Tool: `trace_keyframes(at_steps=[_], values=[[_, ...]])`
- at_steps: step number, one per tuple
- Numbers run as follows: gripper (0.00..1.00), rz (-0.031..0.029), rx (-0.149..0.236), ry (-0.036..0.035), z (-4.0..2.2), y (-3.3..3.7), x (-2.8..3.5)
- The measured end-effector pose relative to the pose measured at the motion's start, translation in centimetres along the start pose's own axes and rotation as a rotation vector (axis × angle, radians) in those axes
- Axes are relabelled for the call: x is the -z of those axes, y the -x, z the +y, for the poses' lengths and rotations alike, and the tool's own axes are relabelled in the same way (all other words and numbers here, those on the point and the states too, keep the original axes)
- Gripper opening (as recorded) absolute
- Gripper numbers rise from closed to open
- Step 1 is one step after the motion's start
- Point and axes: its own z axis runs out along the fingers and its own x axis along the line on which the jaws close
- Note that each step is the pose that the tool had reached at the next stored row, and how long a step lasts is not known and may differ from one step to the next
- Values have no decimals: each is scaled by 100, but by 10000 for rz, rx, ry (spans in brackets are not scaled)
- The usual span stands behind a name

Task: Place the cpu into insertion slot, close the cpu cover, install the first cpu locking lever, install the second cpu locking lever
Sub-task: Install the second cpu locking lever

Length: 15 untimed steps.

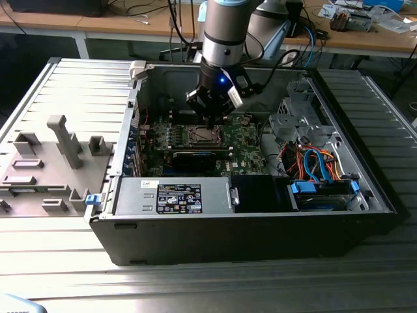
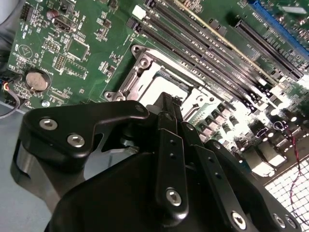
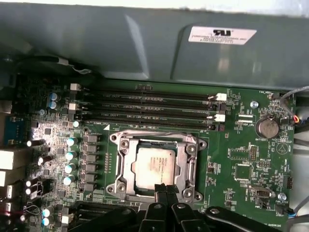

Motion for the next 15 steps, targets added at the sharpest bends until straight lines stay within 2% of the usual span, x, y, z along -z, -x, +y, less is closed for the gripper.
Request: trace_keyframes(at_steps=[2,4,5,6,7,9,10,12,13,14,15], values=[[11,-6,2,62,-27,-2,0],[11,-14,6,162,-44,-4,0],[11,-19,9,230,-53,-4,0],[11,-27,13,330,-70,-6,1],[11,-32,15,390,-83,-7,1],[11,-48,23,584,-110,-9,1],[11,-63,31,788,-130,-10,2],[11,-79,39,972,-142,-11,2],[11,-94,46,1173,-149,-12,2],[11,-104,51,1296,-153,-12,2],[11,-117,57,1452,-158,-13,2]])
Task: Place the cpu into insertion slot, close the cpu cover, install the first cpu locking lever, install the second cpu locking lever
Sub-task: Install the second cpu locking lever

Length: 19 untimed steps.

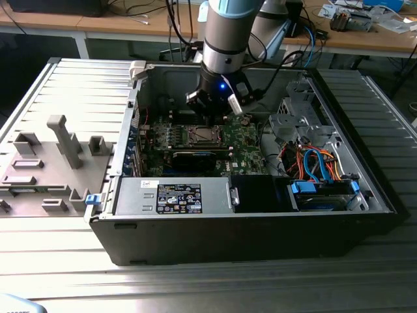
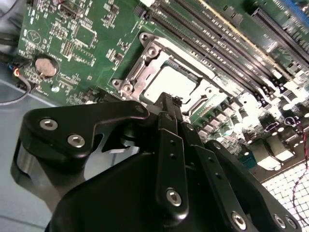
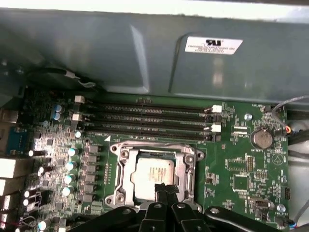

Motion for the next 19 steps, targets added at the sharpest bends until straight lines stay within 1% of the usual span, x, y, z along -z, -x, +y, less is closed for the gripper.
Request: trace_keyframes(at_steps=[1,2,9,12,17,19], values=[[11,-7,4,91,-3,0,0],[11,-12,5,151,-5,-1,1],[11,-13,7,161,-7,0,1],[11,-12,7,161,-21,5,3],[11,-12,6,163,-51,19,9],[11,-13,7,169,-83,24,14]])
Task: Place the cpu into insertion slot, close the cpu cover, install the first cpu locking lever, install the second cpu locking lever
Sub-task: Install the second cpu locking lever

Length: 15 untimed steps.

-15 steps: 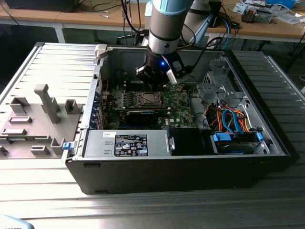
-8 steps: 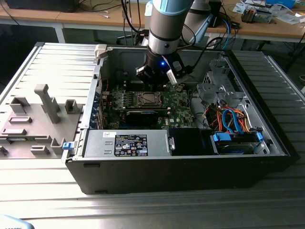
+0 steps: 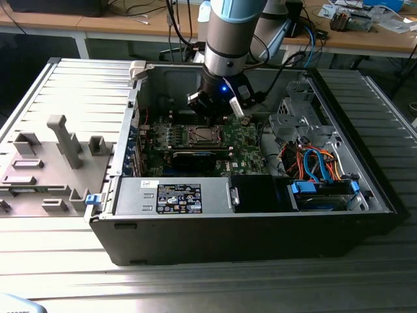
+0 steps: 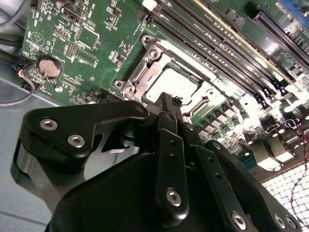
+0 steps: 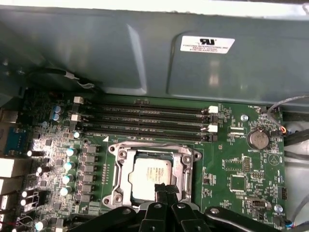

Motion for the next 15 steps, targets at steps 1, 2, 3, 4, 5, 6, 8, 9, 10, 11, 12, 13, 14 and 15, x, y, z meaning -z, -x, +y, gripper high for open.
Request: trace_keyframes(at_steps=[1,2,3,4,5,6,8,9,10,11,12,13,14,15], values=[[11,0,0,1,-15,4,3],[11,0,0,2,-23,6,5],[11,0,0,3,-32,8,6],[11,0,1,3,-47,10,9],[11,0,0,3,-59,9,11],[11,0,0,3,-82,7,15],[11,-1,0,9,-124,4,22],[11,0,0,11,-144,2,26],[11,0,0,12,-158,1,29],[11,0,0,12,-180,-1,33],[11,-1,0,12,-189,-2,33],[11,-1,0,12,-195,-3,34],[11,-1,0,14,-207,-3,34],[11,-1,0,15,-212,-4,34]])
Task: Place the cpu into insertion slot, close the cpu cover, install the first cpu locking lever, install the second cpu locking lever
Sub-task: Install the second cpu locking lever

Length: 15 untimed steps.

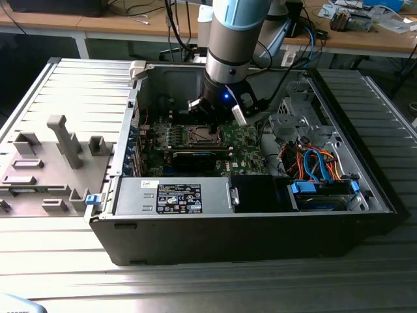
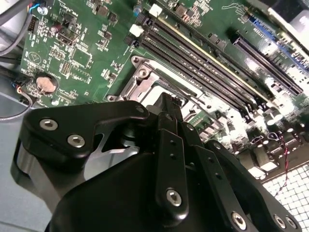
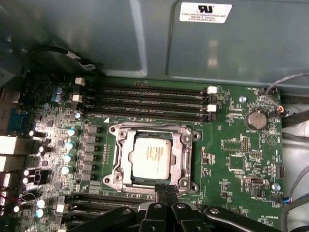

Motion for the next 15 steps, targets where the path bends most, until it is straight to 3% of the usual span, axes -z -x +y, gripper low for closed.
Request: trace_keyframes(at_steps=[15], values=[[11,-3,2,34,-55,-3,-32]])
